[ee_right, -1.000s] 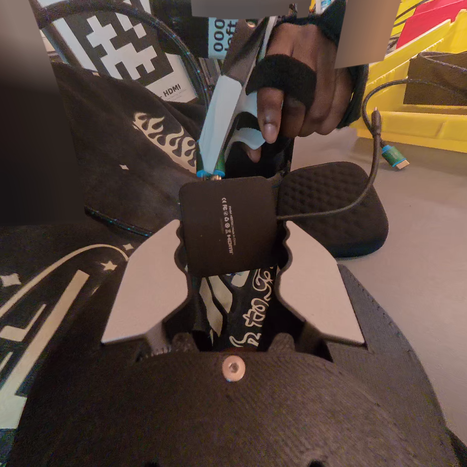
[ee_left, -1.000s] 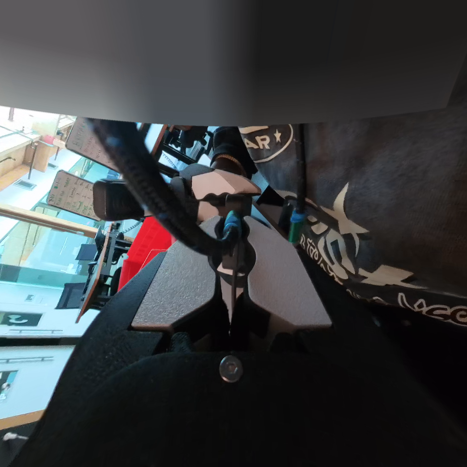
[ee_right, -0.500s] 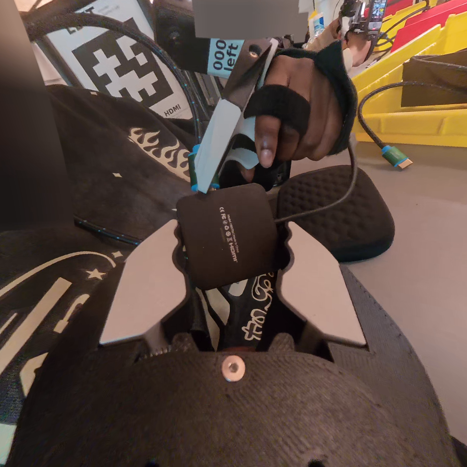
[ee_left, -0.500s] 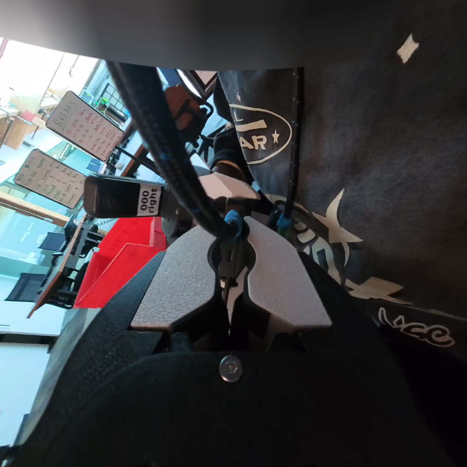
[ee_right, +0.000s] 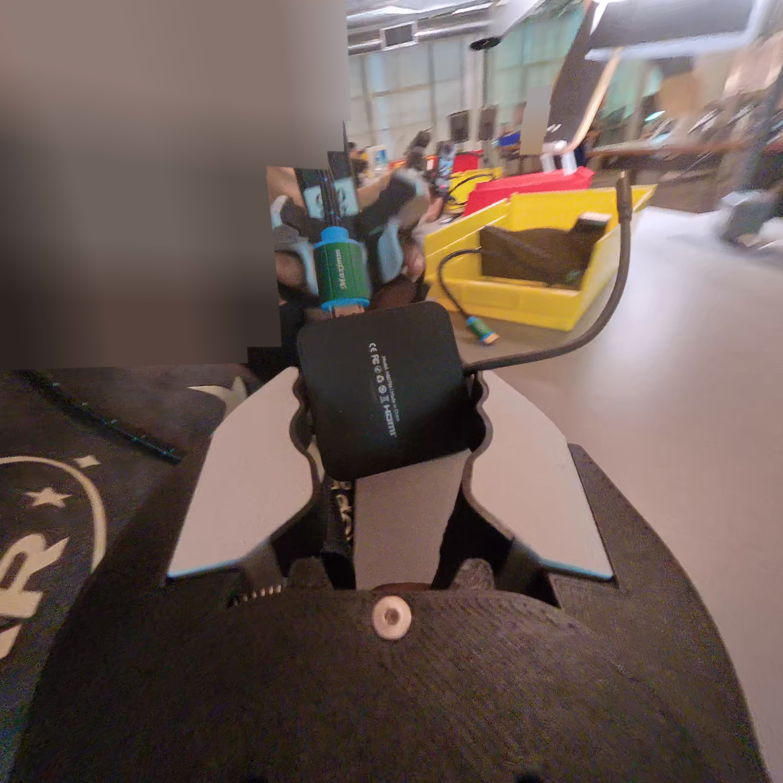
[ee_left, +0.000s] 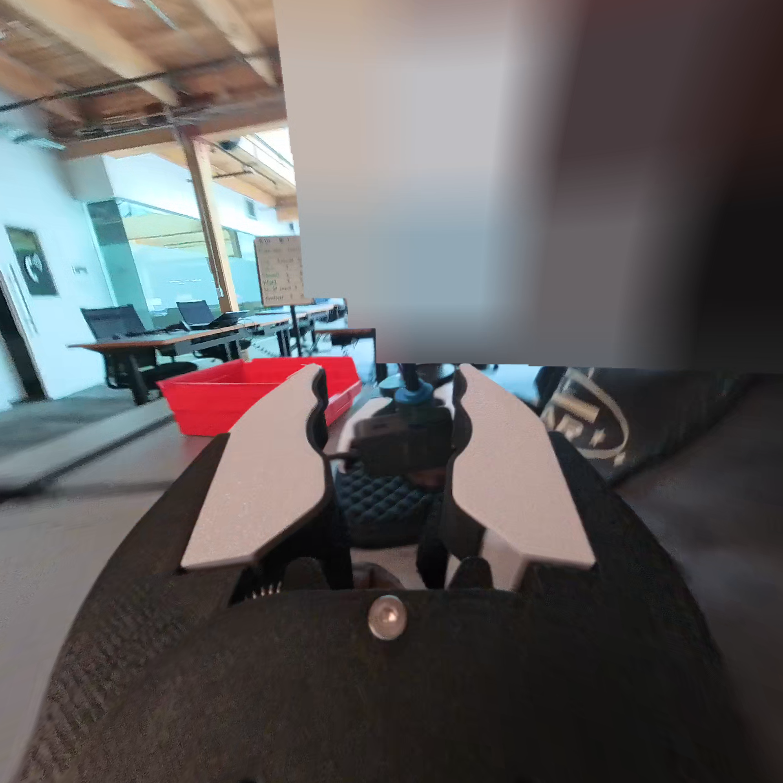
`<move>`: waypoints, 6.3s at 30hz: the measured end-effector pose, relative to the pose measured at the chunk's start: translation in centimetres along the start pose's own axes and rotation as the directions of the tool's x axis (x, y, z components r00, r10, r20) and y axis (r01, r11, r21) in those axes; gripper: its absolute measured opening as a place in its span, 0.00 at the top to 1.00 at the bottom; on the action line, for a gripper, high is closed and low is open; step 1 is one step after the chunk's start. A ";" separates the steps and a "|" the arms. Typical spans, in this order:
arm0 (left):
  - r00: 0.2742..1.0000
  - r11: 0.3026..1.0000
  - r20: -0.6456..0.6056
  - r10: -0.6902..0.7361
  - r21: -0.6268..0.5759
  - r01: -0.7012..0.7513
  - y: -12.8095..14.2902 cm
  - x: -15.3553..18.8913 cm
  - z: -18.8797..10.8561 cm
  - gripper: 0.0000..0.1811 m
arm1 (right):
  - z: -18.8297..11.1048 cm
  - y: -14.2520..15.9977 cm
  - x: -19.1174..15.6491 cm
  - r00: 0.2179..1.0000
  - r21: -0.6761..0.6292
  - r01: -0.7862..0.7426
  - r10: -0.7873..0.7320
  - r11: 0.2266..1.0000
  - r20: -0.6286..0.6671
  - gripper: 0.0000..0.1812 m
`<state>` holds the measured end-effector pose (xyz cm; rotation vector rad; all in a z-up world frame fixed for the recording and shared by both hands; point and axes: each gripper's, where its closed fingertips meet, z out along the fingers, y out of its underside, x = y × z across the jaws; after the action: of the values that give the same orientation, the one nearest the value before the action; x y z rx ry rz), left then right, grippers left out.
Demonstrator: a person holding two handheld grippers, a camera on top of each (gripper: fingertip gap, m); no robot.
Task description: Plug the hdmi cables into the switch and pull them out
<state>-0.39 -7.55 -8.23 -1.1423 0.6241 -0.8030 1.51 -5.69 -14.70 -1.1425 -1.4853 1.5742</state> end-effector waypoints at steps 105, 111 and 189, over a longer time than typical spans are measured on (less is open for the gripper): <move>0.782 0.927 0.563 0.270 0.067 -0.368 1.2 -7.5 -4.1 0.38 | -29.3 -17.5 14.3 0.291 0.259 0.840 0.006 0.476 -0.957 0.52; 0.828 0.880 0.485 0.282 0.214 -0.425 -1.1 -4.4 -4.7 1.00 | -19.8 -15.1 9.5 0.741 0.643 0.647 -0.139 0.409 -0.657 0.71; 0.417 0.425 0.419 0.806 -0.901 0.085 -28.9 -33.1 -14.4 0.96 | -8.1 -9.3 10.7 0.971 0.678 0.124 0.054 0.724 -0.234 0.68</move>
<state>-37.45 5.84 15.94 -1.9431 0.3879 0.7547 4.06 8.35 -6.73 -0.8016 -0.6350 1.6756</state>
